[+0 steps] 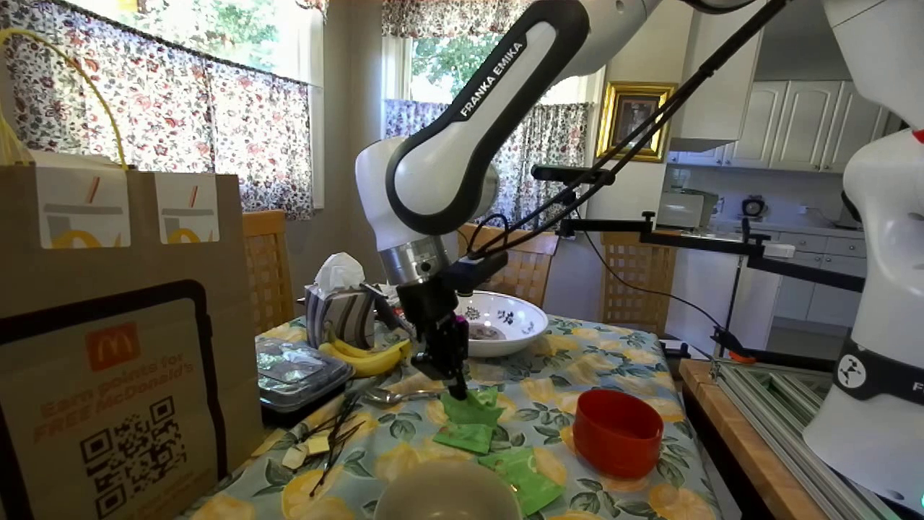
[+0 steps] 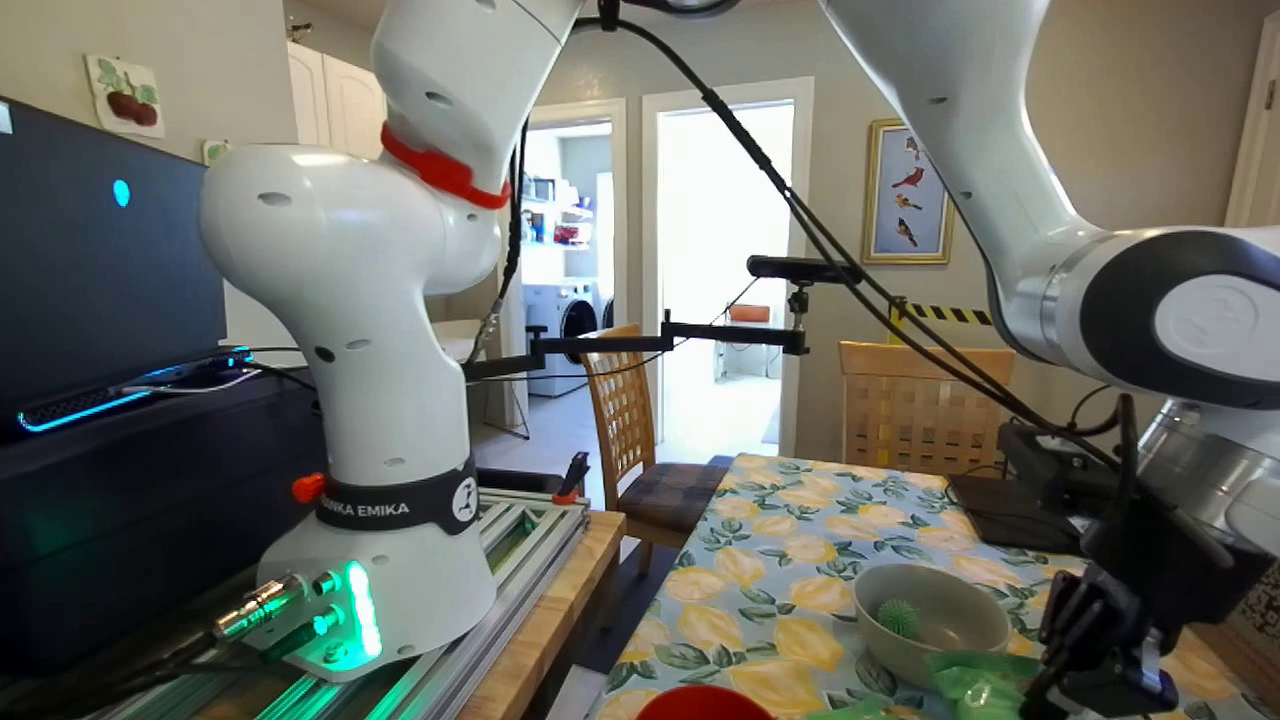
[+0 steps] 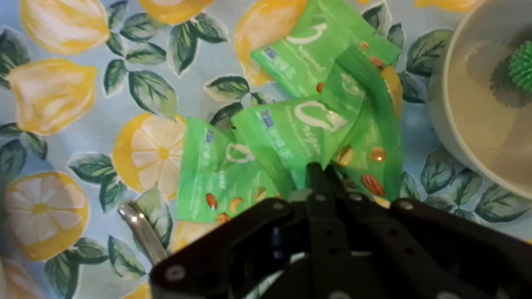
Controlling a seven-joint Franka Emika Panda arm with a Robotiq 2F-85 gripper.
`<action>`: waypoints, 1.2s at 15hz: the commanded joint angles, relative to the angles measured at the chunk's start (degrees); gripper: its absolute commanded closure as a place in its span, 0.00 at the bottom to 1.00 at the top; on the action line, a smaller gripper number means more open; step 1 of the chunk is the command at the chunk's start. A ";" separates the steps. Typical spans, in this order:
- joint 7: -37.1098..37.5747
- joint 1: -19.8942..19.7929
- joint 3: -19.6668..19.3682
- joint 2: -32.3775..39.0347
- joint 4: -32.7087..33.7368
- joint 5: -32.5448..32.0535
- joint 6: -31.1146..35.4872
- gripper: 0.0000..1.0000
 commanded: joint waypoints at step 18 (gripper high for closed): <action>1.94 8.83 1.00 -9.76 -18.57 -24.14 -7.03 1.00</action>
